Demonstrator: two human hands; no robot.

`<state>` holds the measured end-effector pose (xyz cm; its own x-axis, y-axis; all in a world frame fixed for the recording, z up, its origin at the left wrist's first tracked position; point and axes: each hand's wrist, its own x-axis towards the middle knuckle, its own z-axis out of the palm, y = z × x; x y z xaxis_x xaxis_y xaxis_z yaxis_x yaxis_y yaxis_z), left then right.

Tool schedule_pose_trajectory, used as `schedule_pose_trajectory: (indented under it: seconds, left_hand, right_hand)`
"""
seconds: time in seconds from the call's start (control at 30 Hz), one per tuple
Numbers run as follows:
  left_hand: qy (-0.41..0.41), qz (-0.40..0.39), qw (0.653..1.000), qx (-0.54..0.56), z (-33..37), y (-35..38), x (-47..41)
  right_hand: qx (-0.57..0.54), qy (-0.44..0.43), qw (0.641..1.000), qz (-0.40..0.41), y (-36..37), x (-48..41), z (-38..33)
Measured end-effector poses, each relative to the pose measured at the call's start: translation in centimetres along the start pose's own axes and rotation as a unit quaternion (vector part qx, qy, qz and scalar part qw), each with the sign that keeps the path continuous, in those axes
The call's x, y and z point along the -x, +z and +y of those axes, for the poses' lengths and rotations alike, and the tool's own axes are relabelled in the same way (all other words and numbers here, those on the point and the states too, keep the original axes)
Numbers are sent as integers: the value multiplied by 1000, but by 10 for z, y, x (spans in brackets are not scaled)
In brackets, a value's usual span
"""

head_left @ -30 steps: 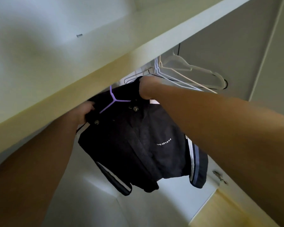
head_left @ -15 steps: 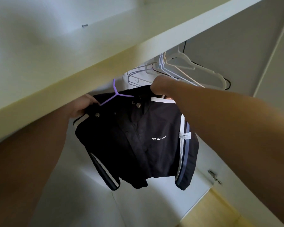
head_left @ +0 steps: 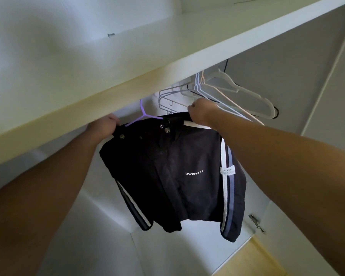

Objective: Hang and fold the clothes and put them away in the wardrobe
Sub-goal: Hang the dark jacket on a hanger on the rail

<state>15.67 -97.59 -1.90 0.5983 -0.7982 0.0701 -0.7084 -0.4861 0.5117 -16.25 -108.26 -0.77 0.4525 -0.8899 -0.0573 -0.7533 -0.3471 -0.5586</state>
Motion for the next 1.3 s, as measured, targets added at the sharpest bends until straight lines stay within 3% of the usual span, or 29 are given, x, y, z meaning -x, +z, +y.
schedule_pose_trajectory:
  seconds: [0.1,0.23,0.4,0.57,0.73,1.0,1.3]
  left_hand:
    - [95,49,991,80,29,13,22]
    - [178,95,973,107,58,32,58]
    - [142,159,972,96,81,46,77]
    - [95,194,974,71,77,35,87]
    - [57,233,966,100,40,15,108]
    - [-4,275,959,60,-19,-34,141]
    - [-86,298,950,23,-77,-75,165]
  right_hand:
    - [41,-15,999,9,2,7,-5]
    - [83,-41,995,34,7,16,3]
    - [111,-94,989,16,20,45,1]
    - [33,-179,983,-6,44,84,-20]
    - [-19,-244,970,-13,73,123,-53]
    - [62,-320,937,-130,128,159,-113]
    - [64,-421,891,-156,166,199,-165]
